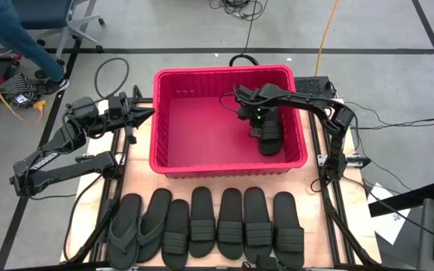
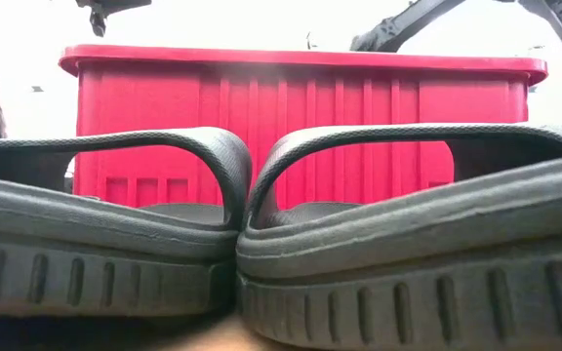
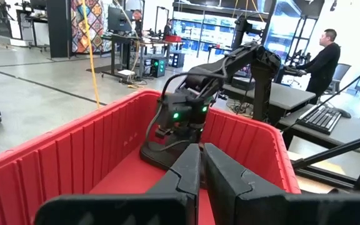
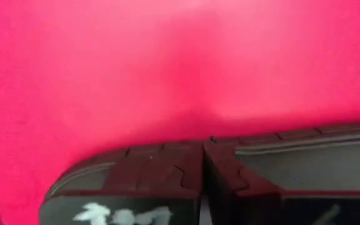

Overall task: Pick and place slides into bin
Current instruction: Put the black slide into the red bin, then adjust the red bin on the table

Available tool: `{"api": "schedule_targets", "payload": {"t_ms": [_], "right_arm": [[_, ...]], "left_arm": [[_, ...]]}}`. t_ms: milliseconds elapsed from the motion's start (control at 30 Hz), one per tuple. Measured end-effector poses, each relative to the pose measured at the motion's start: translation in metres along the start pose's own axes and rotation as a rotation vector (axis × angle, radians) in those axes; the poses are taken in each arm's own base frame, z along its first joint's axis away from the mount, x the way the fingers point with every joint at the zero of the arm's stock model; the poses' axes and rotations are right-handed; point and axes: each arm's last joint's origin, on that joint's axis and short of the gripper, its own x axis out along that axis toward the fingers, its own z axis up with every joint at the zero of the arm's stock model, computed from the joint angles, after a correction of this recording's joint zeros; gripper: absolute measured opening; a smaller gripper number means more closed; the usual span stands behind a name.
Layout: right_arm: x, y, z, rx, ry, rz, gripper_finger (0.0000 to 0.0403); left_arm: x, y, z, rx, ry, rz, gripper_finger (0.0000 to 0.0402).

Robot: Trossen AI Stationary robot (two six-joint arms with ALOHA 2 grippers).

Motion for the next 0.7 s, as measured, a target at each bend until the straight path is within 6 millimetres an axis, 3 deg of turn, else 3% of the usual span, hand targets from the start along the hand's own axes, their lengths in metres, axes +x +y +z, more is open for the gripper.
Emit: {"api": "schedule_targets", "payload": {"t_ms": [333,567,700], "right_arm": [[-0.071,0.010,-0.005,-0.091,-0.329,-0.114,0.0000],[-0.138,0.025,-0.015,-0.083,-0.782,0.207,0.0000],[-0.186,0.033,-0.030,-0.106,-1.051,0.237,0.0000]], "left_arm": [[0.000,0.000,0.000,-0.022,0.000,-0.001,0.0024],[0.003,0.000,0.006,-0.119,-0.053,-0.016,0.0024],[0.005,0.000,0.009,-0.262,-0.088,-0.017,0.0024]]}}
